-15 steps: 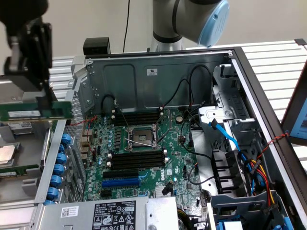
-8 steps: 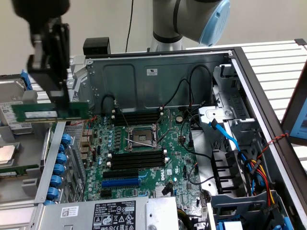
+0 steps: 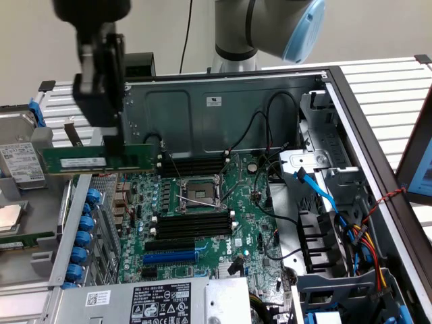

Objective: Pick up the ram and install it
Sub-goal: 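Pick up the ram and move it above insertion slot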

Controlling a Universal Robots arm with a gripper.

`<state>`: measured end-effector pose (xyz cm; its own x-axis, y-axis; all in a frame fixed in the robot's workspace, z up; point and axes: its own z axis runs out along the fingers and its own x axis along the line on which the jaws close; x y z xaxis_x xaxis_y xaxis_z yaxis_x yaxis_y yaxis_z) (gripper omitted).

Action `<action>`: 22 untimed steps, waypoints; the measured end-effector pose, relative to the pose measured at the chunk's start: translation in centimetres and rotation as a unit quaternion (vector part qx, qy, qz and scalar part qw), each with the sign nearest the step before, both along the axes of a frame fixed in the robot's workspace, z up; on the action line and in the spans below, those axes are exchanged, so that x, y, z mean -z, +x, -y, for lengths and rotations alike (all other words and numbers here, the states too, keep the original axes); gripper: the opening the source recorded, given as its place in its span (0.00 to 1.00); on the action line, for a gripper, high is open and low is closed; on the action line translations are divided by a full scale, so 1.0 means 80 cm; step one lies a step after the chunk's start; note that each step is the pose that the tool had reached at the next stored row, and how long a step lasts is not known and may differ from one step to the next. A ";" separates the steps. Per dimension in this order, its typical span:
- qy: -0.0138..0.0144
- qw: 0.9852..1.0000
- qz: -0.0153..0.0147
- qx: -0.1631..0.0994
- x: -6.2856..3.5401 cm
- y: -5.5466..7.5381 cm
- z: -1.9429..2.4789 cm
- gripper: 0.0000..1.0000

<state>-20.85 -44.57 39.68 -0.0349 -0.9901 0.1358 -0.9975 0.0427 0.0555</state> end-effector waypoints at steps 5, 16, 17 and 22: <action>-0.009 1.000 0.000 0.000 0.000 0.026 -0.0003 0.12; -0.014 1.000 0.000 0.000 0.001 0.066 -0.0189 0.12; -0.014 1.000 0.000 0.000 0.001 0.068 -0.0213 0.12; -0.012 1.000 0.000 0.000 0.001 0.080 -0.0339 0.12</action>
<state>-14.43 -41.86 39.57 -0.0350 -0.9867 0.1588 -0.9976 0.0440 0.0535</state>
